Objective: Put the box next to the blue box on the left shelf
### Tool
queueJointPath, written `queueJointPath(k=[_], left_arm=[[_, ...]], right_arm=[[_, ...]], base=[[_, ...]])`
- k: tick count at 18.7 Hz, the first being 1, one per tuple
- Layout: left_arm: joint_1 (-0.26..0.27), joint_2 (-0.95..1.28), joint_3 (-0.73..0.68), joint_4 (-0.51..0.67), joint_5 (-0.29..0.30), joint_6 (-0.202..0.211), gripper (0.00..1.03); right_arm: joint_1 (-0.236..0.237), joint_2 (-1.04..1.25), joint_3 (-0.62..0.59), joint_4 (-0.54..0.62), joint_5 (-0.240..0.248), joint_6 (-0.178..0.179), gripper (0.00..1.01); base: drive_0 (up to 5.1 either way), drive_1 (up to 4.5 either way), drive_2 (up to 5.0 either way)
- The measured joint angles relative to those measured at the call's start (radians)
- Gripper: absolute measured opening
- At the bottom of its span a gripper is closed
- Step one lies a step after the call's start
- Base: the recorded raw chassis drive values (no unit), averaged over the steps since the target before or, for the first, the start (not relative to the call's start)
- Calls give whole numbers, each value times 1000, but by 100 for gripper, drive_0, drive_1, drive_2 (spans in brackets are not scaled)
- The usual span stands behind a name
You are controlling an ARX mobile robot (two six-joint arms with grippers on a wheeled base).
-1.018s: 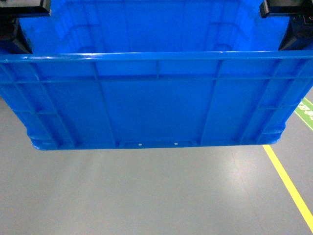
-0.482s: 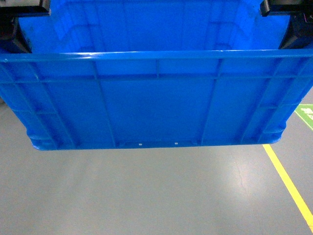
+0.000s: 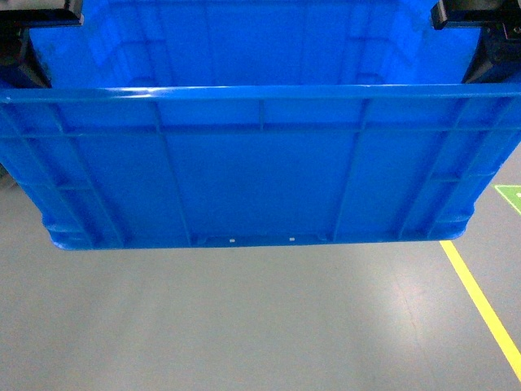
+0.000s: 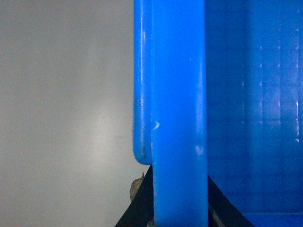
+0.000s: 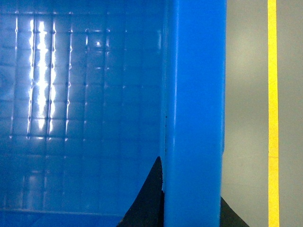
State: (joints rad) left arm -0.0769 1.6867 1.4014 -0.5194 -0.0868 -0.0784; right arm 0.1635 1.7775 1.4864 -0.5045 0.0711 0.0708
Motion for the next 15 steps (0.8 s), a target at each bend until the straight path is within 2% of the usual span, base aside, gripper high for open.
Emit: queueJointPath(k=[15], left_arm=[[0, 0, 0, -1, 0, 2, 7]], right_arm=[[-1, 0, 1, -3, 0, 0, 7]], base=[[-3, 404, -411]])
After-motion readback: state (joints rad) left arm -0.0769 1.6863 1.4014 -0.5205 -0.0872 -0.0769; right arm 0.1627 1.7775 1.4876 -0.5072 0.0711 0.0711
